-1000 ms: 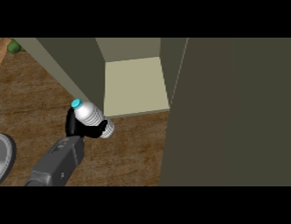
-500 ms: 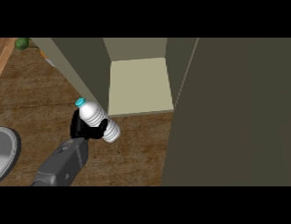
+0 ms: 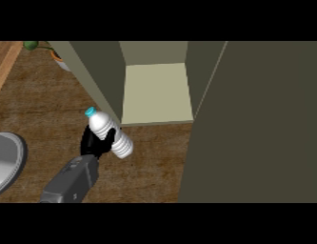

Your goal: Pick up the bottled water, place it into the cabinet and close the cabinet

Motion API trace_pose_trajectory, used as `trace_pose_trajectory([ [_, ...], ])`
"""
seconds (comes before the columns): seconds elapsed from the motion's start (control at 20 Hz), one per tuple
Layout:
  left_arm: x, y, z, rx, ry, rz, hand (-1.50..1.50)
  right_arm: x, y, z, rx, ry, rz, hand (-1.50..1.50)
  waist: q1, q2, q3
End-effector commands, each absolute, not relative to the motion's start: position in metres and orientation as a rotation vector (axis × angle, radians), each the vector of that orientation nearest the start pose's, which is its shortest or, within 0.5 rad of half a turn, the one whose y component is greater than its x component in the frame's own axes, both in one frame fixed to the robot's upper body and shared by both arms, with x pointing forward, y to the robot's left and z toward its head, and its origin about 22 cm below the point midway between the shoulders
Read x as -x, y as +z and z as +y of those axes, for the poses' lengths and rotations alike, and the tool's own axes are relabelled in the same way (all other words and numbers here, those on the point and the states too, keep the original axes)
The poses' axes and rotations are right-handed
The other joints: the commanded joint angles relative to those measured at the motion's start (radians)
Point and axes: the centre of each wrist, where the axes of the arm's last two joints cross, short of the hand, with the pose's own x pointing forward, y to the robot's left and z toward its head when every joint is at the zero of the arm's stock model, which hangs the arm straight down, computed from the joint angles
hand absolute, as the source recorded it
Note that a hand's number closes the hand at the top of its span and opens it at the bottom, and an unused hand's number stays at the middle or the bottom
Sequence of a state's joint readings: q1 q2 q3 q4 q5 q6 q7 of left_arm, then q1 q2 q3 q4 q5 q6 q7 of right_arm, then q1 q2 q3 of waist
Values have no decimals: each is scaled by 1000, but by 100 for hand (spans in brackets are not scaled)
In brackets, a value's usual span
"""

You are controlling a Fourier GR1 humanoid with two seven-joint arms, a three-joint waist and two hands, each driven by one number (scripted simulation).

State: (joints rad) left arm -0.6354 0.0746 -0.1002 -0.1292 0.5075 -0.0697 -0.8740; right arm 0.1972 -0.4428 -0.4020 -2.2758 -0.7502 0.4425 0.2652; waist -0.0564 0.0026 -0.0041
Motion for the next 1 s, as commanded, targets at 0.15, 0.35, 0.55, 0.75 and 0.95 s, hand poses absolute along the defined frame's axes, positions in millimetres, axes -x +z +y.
trace_pose_trajectory([
  [0.15, -337, -101, 156, 483, 85, -1747, -150, -137, 193, -328, -279, 410, -1919, 150, 38, -23, 4],
  [0.35, -323, -112, 159, 530, 92, -1752, -150, -129, 195, -317, -295, 403, -1912, 150, 56, -28, 4],
  [0.55, -308, -124, 177, 607, 53, -1700, -150, -122, 206, -309, -220, 495, -1931, 150, 76, -33, 4],
  [0.75, -295, -129, 195, 562, 66, -1715, -150, -122, 202, -301, -332, 550, -1840, 150, 93, -37, 5],
  [0.95, -292, -124, 239, 483, 57, -1755, -150, -120, 197, -288, -403, 529, -1838, 150, 109, -43, 5],
])
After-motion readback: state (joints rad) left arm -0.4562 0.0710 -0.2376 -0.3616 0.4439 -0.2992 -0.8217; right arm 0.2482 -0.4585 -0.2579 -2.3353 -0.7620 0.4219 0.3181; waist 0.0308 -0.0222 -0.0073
